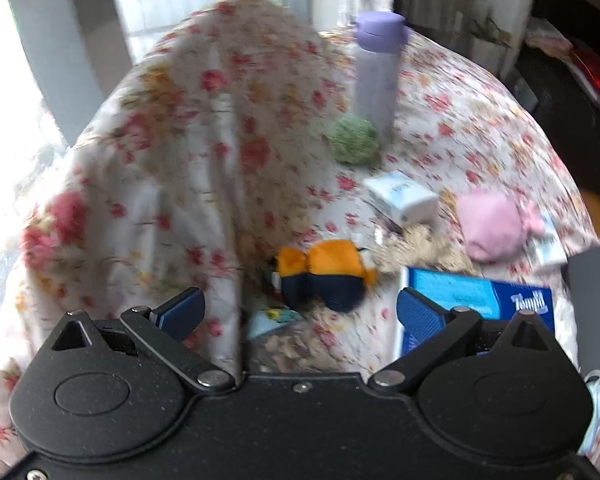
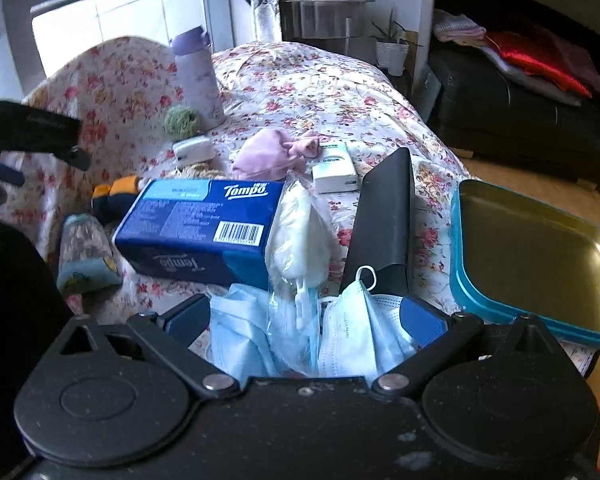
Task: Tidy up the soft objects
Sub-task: 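Reach the right tool to the clear bag of white cotton and grasp it, then lift the clear bag with the right tool while the left tool reaches toward a blue mask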
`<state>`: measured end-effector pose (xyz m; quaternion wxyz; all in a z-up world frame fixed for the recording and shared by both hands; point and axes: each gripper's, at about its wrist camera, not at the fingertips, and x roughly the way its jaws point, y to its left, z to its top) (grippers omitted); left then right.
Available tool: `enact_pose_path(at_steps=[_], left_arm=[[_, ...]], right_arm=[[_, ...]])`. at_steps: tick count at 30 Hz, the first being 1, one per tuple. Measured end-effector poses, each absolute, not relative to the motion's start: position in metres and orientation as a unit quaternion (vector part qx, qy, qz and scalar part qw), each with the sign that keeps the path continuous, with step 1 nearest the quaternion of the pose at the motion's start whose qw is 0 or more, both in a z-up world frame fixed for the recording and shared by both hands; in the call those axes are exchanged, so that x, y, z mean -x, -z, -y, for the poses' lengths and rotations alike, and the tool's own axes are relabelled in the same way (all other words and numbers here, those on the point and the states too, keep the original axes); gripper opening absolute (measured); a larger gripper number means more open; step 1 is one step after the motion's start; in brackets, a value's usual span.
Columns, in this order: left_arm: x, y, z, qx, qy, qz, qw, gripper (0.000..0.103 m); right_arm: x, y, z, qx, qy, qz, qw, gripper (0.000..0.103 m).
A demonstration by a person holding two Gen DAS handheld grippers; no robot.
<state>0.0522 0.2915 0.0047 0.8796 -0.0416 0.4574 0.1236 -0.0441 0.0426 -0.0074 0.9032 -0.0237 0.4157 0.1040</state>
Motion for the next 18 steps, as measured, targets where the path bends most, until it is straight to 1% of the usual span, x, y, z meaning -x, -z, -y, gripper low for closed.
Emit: enact_pose_path(at_steps=[2,7,9,13,15,16,18], left_arm=[[-0.052,-0.005,-0.284,0.031,-0.115,-0.453,0.884,0.099],[-0.054,-0.001,-0.279,0.056,-0.083,-0.458,0.884,0.099],[-0.055,0.002,-0.279,0.055,-0.09,-0.457,0.883,0.099],[-0.056,0.005,-0.285,0.077,-0.087,-0.462,0.879,0.099],[-0.056,0.006,-0.287,0.084,-0.087,-0.462,0.879,0.099],[-0.055,0.007,-0.288,0.086,-0.085,-0.462,0.878,0.099],[-0.055,0.007,-0.288,0.091,-0.084,-0.463,0.878,0.099]], right_arm=[[0.043,0.011,-0.044,0.027,-0.102,-0.418,0.902,0.096],[0.023,0.01,-0.04,-0.001,-0.109,-0.42,0.901,0.089],[0.011,0.008,-0.043,0.003,-0.107,-0.417,0.903,0.083],[-0.006,0.012,-0.053,0.024,-0.117,-0.417,0.901,0.073],[-0.014,0.018,-0.058,0.034,-0.122,-0.424,0.897,0.063],[-0.017,0.021,-0.061,0.04,-0.126,-0.428,0.894,0.061],[-0.023,0.027,-0.066,0.054,-0.129,-0.435,0.889,0.051]])
